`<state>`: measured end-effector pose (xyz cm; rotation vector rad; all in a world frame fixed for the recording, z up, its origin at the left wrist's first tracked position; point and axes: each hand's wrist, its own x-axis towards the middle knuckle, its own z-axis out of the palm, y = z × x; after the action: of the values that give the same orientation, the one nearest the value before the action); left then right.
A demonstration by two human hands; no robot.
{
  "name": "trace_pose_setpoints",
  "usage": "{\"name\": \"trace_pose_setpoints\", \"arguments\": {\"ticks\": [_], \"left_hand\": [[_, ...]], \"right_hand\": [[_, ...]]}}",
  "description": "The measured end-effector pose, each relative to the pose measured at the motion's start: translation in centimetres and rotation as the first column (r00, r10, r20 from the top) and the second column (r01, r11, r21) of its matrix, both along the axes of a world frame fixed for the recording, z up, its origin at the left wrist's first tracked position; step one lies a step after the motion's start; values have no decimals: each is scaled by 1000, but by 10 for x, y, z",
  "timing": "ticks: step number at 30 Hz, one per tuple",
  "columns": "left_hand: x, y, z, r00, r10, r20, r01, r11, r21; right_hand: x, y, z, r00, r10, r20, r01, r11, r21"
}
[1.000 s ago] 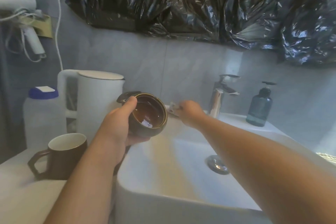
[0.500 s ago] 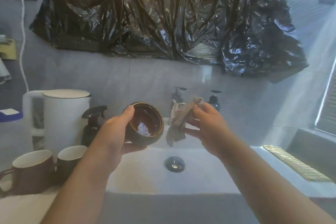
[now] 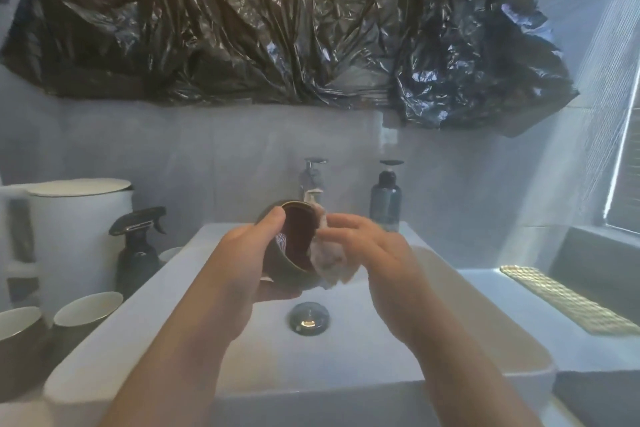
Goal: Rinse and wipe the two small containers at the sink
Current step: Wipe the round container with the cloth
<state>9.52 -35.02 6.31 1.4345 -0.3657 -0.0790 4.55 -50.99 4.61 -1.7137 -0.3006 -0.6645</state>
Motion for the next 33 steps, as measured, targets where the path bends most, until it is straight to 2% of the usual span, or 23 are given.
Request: {"name": "trace_pose_setpoints", "arguments": {"ticks": [2,4,6,8,11,14,17,19,21,23,25,29,33], "left_hand": [[2,1,0,999,-22,36,21,1000,20],[1,1,-1,996,-54,67,52,998,19],[-1,-2,-2,991,-81,111,79,997,19],[-5,-5,-3,982,-120,144,119,993,11],[-10,-11,-7,974,-159,161,158,987,21],[-10,-19,-12,969,-25,244,11,998,62],[-9,-20,-15,881,59,470,-136,982,131],[-11,-16,-13,833,-8,553,-138,965,222],[-10,-11,-11,811,-104,576,-122,932,341],[-12,-11,-11,790,-136,598,-125,919,374],[-14,-15,-13,776,-74,626,-138,949,283],[-20,-21,-14,750,105,653,-221,970,98],[-26,-22,-12,650,247,719,-336,942,-20]], "right_hand": [[5,-3,-2,967,-232,100,242,965,-101],[8,-2,-4,931,-351,99,363,919,-155],[8,-2,-5,928,-372,-17,368,923,-112],[8,-4,-3,927,-360,-107,344,927,-149],[6,-6,-1,914,-375,-155,343,918,-198],[4,-7,-2,876,-468,-116,418,858,-299],[3,-6,-2,856,-509,-89,441,810,-387],[-4,-7,3,862,-504,-54,426,779,-461],[-14,-7,10,873,-488,13,406,710,-576],[-21,-6,15,877,-472,86,419,666,-617],[-23,-5,18,863,-495,102,451,666,-594],[-19,-2,18,826,-563,13,481,693,-538],[-9,9,10,839,-530,-124,461,813,-356]]}}
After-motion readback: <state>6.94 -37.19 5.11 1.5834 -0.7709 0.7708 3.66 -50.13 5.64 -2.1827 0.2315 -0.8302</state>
